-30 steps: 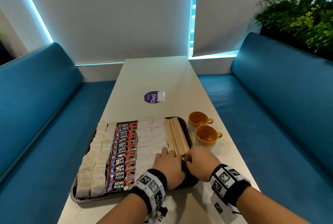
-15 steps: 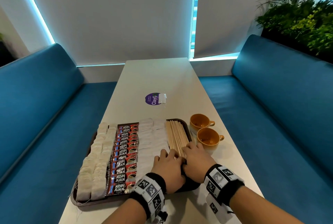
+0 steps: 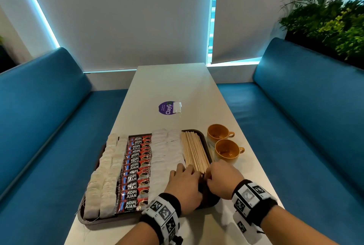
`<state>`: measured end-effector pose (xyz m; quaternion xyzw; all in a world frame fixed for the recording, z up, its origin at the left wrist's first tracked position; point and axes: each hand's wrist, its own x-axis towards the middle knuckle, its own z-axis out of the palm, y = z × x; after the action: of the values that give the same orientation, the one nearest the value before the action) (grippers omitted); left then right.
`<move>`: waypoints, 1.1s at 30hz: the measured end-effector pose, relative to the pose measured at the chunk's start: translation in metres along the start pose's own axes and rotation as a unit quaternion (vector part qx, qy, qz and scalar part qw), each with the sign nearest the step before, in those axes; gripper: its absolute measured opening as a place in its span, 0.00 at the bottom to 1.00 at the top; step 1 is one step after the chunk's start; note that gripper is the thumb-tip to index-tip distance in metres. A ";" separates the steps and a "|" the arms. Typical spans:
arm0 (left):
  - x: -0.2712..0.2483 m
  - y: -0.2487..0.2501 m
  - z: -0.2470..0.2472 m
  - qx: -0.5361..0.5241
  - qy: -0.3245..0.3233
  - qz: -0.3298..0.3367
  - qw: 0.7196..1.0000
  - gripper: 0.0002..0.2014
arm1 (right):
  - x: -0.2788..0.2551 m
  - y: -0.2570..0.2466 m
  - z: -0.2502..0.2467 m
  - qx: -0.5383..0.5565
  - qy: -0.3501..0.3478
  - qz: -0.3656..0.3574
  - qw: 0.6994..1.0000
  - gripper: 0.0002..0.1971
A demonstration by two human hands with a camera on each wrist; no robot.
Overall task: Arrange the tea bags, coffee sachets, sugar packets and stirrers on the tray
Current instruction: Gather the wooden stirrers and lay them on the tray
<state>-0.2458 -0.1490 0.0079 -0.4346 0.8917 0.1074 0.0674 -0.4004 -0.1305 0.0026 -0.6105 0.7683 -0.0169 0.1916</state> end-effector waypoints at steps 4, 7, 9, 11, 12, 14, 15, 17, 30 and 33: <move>0.006 0.004 0.005 0.008 -0.041 0.013 0.999 0.25 | 0.000 0.002 0.003 -0.006 0.001 -0.030 1.000 0.14; 0.011 0.004 0.005 0.008 -0.055 0.009 0.998 0.29 | -0.002 0.004 0.003 0.005 0.020 -0.053 0.998 0.15; 0.012 0.005 0.006 0.011 -0.058 0.006 0.998 0.30 | -0.004 0.006 0.003 0.015 0.044 -0.055 0.997 0.14; 0.011 0.004 0.007 0.006 -0.049 0.005 0.999 0.28 | -0.006 0.007 0.004 0.018 0.054 -0.048 0.997 0.12; 0.010 0.004 0.007 0.004 -0.043 0.006 0.999 0.27 | -0.006 0.008 0.005 0.020 0.052 -0.045 0.997 0.11; 0.008 0.004 0.006 0.007 -0.037 0.004 0.999 0.26 | -0.008 0.007 0.007 0.017 0.040 -0.044 0.998 0.11; 0.008 0.005 0.005 0.013 -0.038 0.001 0.999 0.26 | -0.008 0.007 0.008 0.011 0.034 -0.046 0.998 0.12; 0.008 0.005 0.003 0.025 -0.045 -0.005 0.999 0.26 | -0.008 0.006 0.009 -0.002 0.029 -0.056 0.998 0.14; 0.005 0.003 0.005 0.001 -0.055 -0.011 0.998 0.29 | -0.013 0.002 0.010 -0.009 0.029 -0.079 0.996 0.19; 0.005 0.002 0.002 -0.005 -0.036 -0.013 0.999 0.26 | -0.014 0.000 0.008 -0.033 0.015 -0.093 0.995 0.19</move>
<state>-0.2501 -0.1508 0.0051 -0.4424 0.8823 0.1264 0.0992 -0.3952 -0.1156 -0.0005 -0.6847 0.7115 -0.0184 0.1569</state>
